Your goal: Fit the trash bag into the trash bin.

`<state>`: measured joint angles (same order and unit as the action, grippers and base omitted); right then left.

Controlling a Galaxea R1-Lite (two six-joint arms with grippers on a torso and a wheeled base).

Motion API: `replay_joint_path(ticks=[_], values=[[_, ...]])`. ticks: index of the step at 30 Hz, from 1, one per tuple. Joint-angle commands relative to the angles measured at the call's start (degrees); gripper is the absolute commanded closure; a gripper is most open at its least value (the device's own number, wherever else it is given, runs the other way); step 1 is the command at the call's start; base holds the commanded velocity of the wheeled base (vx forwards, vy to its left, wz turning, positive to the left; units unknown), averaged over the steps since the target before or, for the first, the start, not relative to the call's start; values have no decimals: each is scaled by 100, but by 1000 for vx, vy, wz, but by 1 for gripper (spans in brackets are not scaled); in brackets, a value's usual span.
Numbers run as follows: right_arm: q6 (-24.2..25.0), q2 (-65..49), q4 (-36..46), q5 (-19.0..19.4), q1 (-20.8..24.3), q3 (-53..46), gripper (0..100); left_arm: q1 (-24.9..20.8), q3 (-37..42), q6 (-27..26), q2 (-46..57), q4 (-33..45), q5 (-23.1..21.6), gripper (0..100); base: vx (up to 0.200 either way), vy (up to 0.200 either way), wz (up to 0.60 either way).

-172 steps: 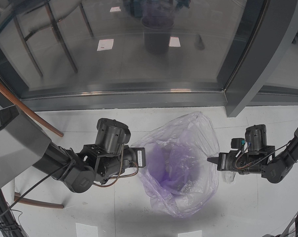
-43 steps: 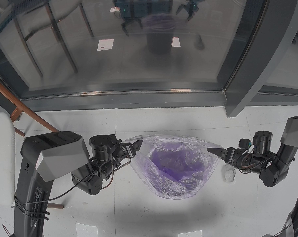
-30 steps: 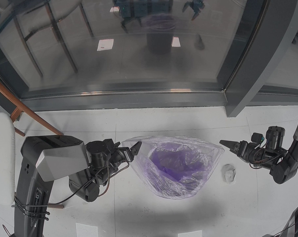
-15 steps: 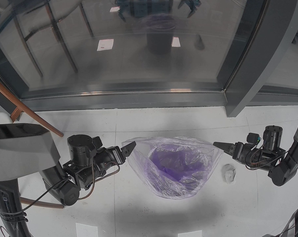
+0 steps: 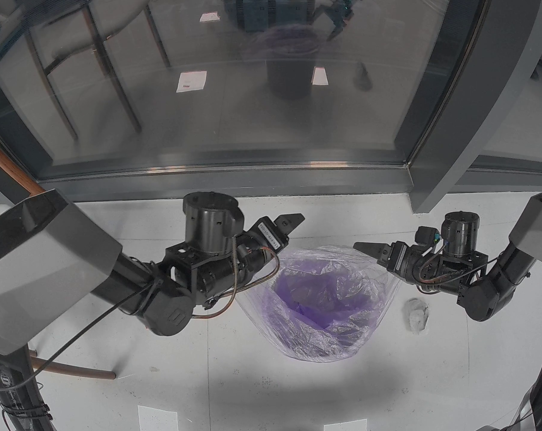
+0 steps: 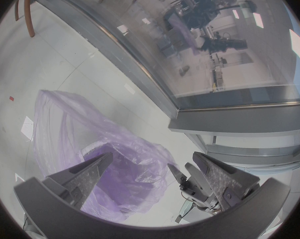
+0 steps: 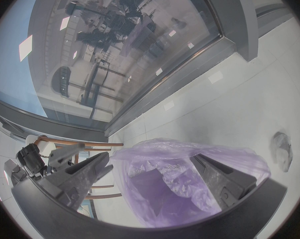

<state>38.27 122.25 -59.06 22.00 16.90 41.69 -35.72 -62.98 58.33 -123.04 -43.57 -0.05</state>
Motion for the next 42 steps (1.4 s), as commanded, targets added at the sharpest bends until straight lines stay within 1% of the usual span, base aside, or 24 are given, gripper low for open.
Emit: replay_joint_path(ticks=[1,5,10,11,13,16,20,26,32,35,42], values=[[137,423,70,-73,147,375,0,-102,-681,143,-572,472,-30,0,0,0,0],[137,484,70,-126,165,515,0,-111,-734,161,-484,920,-92,0,0,0,0],[137,660,62,-161,165,832,0,-40,-804,117,-519,947,-83,0,0,0,0],[137,739,70,-196,147,990,0,56,-830,108,-554,947,-83,0,0,0,0],[137,836,62,-267,121,1183,0,135,-988,108,-642,947,-83,0,0,0,0],[146,906,79,-381,77,1465,0,478,-1446,126,-924,991,-65,0,0,0,0],[155,1126,79,-390,-28,1684,0,584,-1876,135,-1337,999,-48,0,0,0,0],[164,1363,70,-390,-81,1886,0,584,-2193,152,-1776,999,-13,0,0,0,0],[181,1521,70,-390,-99,1957,0,584,-2245,99,-2093,938,40,0,0,0,0],[190,1636,62,-399,-99,1948,0,584,-2351,108,-2136,938,172,0,0,0,0],[454,1759,53,-407,-46,1983,0,531,-2412,108,-2251,938,418,0,0,0,0]])
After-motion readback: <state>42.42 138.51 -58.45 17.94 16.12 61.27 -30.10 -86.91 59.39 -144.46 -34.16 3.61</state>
